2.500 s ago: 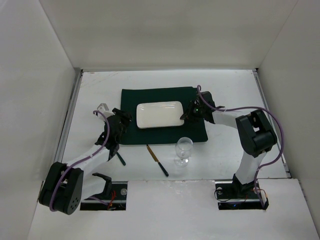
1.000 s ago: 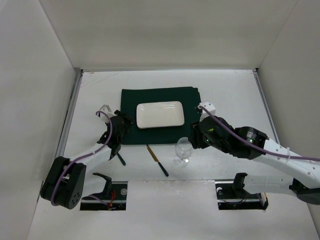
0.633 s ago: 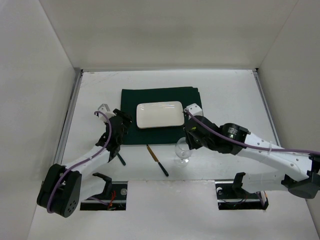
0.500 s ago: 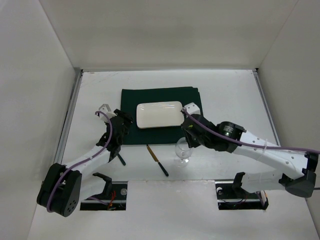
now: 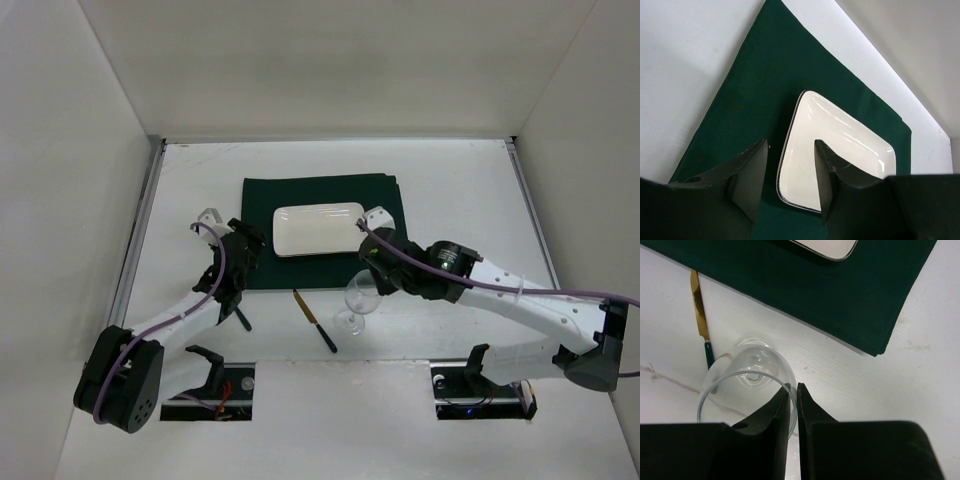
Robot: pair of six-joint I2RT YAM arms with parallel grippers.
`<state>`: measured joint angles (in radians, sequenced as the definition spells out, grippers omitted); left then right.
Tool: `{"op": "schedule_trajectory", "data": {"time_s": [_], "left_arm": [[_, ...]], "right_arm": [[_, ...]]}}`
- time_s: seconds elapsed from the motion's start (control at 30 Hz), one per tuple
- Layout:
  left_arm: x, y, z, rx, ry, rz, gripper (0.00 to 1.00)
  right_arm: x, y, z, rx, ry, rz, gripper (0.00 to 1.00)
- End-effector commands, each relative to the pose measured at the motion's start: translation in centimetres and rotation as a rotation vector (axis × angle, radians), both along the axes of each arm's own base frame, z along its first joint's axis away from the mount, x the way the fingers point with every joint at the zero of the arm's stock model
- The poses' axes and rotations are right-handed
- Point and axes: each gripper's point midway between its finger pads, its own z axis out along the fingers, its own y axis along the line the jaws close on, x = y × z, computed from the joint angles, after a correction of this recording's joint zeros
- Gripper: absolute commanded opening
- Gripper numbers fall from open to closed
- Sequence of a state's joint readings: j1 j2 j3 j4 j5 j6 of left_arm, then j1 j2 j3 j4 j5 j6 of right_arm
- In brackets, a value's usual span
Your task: Set the dinner table for one person
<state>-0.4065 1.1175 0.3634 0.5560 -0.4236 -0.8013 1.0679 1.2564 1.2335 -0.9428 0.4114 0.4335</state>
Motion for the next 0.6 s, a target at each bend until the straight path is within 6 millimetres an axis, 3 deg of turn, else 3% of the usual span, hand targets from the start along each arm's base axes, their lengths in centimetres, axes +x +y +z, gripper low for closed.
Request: {"op": "schedule_trajectory", "data": {"time_s": [0.0,0.1,0.2,0.4,0.47,0.57], "left_arm": [[0.6,0.0,1.3,-0.006,-0.045,0.014,0.4],[0.6,-0.1,1.2,-0.01,-0.042,0.013,0.4],[0.7,-0.2,1.1,-0.009,-0.039,0.011,0.4],[0.6,-0.1,1.4,-0.018,-0.048,0.009,0.4],[0.6,0.1,1.3,-0.016,-0.043,0.014,0.4],[0.6,-0.3,1.3,-0.02,-0.043,0.001,0.4]], "right_arm": [[0.1,0.0,3.7,0.102,-0.058,-0.012,0.14],[0.2,0.0,6.1,0.163,-0.09,-0.014,0.15],[1.8,0.1,8.4,0.215,-0.151,-0.052,0.15],[7.2,1.3,10.9,0.292,-0.259,-0.103,0.14],[10.1,0.5,12.2,0.323,-0.298,-0.155,0.15],[14.4,-0.6,12.5,0.344,-0.326,-0.22,0.14]]}}
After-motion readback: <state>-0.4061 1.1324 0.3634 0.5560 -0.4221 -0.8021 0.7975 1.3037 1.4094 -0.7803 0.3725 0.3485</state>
